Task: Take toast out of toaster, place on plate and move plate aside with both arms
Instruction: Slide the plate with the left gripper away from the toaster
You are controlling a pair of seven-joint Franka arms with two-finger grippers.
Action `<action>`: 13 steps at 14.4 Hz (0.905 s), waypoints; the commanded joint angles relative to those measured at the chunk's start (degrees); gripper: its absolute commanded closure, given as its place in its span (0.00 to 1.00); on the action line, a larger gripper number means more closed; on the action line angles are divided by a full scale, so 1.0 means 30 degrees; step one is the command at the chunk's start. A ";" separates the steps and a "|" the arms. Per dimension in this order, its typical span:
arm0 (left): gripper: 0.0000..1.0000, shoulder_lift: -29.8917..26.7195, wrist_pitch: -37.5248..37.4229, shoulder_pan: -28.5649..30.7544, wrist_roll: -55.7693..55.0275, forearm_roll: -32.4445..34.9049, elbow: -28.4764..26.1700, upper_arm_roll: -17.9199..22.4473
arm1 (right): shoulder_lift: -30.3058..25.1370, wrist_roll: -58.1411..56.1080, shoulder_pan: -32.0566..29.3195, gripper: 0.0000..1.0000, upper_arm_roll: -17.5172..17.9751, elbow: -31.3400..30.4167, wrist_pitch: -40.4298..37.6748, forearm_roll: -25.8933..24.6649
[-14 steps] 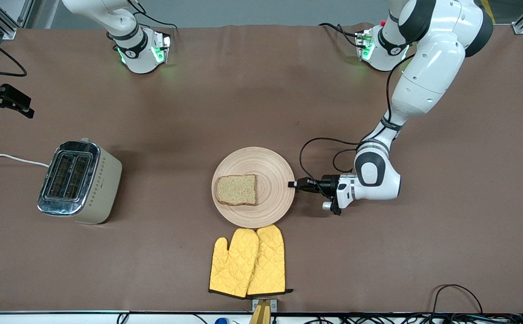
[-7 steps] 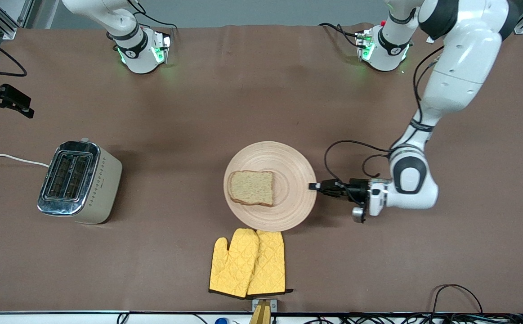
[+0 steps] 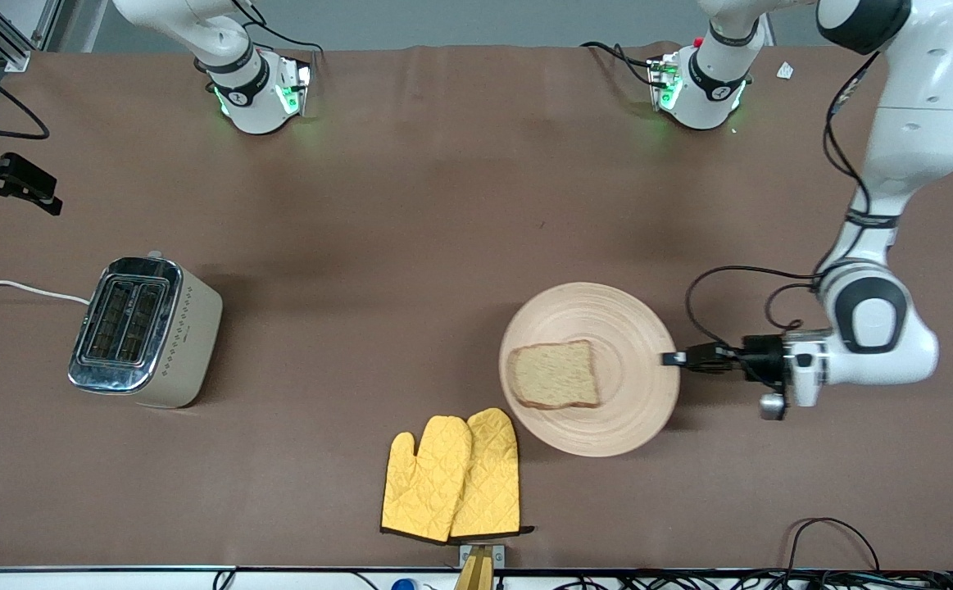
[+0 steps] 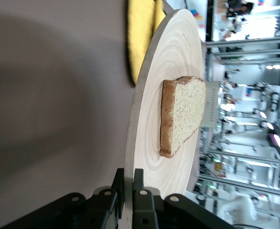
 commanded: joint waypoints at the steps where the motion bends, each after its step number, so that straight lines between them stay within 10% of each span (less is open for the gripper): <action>1: 1.00 -0.0317 -0.1221 0.2045 -0.0131 0.1317 0.0379 -0.0266 | -0.0549 0.0157 0.0066 0.00 -0.0036 -0.0453 0.0043 0.0215; 13: 1.00 0.2523 -0.1341 0.6032 0.2855 0.2610 0.0499 -0.0061 | -0.0549 0.0157 0.0066 0.00 -0.0036 -0.0453 0.0043 0.0186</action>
